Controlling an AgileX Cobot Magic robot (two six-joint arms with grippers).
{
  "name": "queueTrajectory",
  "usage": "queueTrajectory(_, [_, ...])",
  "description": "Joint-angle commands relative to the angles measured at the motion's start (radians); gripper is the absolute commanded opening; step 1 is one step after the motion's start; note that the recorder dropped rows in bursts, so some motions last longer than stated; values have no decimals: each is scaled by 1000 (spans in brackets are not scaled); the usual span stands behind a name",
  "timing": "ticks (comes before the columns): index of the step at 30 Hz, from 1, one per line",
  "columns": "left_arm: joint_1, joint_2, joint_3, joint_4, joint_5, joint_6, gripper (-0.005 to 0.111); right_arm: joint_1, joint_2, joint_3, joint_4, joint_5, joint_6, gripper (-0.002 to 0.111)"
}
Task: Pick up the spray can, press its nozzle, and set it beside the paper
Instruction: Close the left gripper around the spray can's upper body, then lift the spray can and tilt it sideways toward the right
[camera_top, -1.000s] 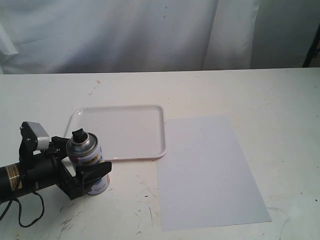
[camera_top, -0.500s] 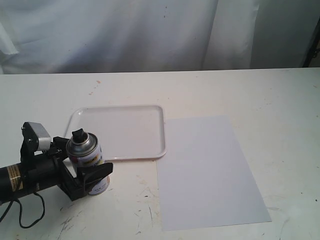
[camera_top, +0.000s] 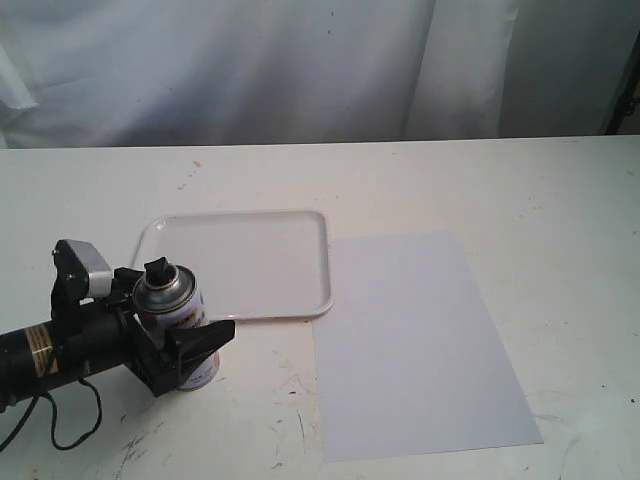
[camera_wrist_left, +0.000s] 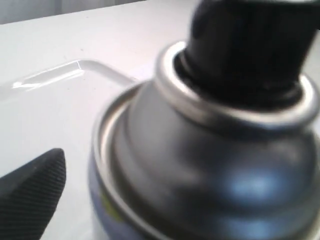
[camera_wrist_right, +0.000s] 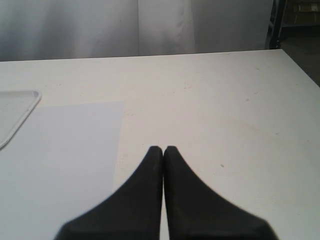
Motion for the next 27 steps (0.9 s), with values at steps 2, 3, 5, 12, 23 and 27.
queueTrajectory(2, [-5,0,-60,26,3,-60,94,-8,-5,4,2,-2,-2,0])
queueTrajectory(3, [-5,0,-60,26,9,-61,94,-8,-5,4,2,-2,-2,0])
queueTrajectory(5, [-5,0,-60,28,9,-61,93,-8,-5,4,2,-2,-2,0])
queueTrajectory(12, [-5,0,-60,118,55,-61,57,-8,-5,4,2,-2,-2,0])
queueTrajectory(23, [-5,-2,-60,120,5,-59,25,-8,-5,4,2,-2,-2,0])
queueTrajectory(27, [-5,-30,-60,118,9,-66,23,-8,-5,4,2,-2,-2,0])
